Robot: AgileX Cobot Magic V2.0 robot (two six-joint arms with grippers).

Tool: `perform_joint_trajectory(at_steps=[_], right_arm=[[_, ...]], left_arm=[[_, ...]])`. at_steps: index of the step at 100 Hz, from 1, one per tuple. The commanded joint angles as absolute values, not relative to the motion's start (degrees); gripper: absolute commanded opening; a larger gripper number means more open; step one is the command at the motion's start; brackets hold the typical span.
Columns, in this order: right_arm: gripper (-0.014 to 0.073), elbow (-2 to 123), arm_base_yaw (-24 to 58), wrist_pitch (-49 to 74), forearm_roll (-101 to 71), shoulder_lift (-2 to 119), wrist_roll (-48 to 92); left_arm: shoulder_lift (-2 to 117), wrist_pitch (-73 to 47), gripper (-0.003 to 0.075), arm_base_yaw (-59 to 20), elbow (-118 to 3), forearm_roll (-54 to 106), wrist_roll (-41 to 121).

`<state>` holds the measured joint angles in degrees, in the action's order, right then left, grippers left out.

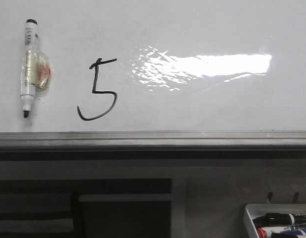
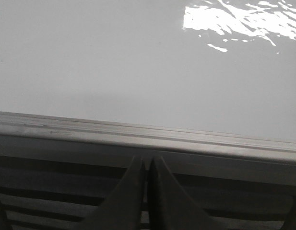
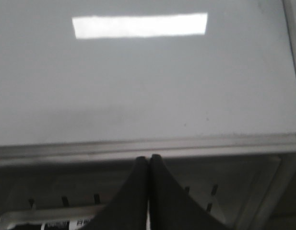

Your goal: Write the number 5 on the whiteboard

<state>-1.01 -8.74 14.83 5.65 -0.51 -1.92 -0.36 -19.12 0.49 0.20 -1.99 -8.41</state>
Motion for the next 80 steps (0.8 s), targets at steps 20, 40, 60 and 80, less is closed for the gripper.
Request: perform_joint_trajectory(at_steps=[20, 40, 60, 80], right_arm=[[-0.0061, -2.25, -9.11, 17.84, 5.71, -1.66, 0.00], [-0.0061, -2.25, -9.11, 17.84, 5.71, -1.66, 0.00], [-0.0061, -2.25, -9.11, 17.84, 5.71, -1.66, 0.00], [-0.0061, -2.25, -9.11, 17.84, 5.71, -1.66, 0.00]], left_arm=[[-1.92, -15.73, -0.0020, 0.67, 1.27, -2.11, -8.82], [-1.92, -15.73, -0.0020, 0.67, 1.27, -2.11, -8.82], [-1.92, -15.73, -0.0020, 0.67, 1.27, -2.11, -8.82], [-1.92, -15.73, -0.0020, 0.67, 1.27, -2.11, -8.82]])
